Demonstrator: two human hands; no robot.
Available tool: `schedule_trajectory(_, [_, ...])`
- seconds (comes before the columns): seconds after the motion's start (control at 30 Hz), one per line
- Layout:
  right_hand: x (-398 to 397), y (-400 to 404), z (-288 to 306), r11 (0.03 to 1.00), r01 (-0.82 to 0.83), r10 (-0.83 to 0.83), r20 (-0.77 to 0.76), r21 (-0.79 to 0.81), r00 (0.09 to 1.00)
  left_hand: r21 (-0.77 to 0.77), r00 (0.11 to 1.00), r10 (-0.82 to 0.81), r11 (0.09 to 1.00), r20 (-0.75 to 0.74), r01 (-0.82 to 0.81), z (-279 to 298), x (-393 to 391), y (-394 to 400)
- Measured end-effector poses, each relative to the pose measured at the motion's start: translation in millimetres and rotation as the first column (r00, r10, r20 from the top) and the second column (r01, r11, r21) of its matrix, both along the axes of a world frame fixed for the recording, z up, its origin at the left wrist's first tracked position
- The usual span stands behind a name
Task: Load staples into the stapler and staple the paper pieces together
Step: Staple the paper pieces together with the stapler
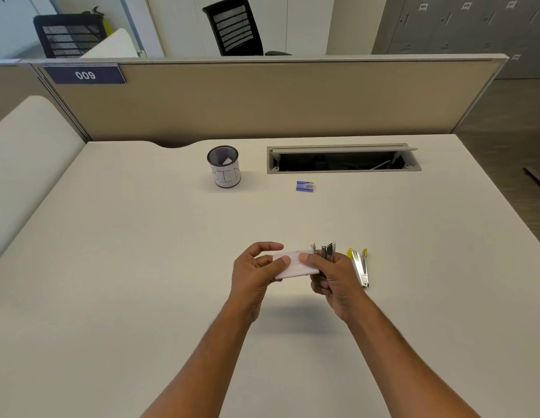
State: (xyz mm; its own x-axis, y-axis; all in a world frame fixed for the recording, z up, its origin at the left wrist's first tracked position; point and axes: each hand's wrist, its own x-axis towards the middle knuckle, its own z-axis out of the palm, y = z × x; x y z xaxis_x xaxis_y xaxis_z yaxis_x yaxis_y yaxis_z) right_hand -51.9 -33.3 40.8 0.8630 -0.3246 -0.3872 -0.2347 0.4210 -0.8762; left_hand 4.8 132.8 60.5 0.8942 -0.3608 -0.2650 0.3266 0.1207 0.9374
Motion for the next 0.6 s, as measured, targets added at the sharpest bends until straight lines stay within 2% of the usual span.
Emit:
schedule_trajectory(0.17, [1.0, -0.8, 1.0, 0.999, -0.038, 0.038, 0.001, -0.01, 0.999, 0.012, 0.999, 0.039, 0.999, 0.025, -0.04, 0.2, 2.1, 0.7])
schedule_trajectory(0.37, [5.6, -0.8, 0.7, 0.993, -0.104, 0.104, -0.003, -0.048, 0.995, 0.028, 0.986, 0.159, 0.987, 0.042, -0.16, -2.2, 9.5, 1.5])
schedule_trajectory(0.6, [34.9, 6.7, 3.7, 0.992, -0.025, 0.022, -0.024, -0.12, 0.999, 0.03, 0.965, 0.263, 0.964, 0.025, -0.263, -9.8, 28.6, 3.1])
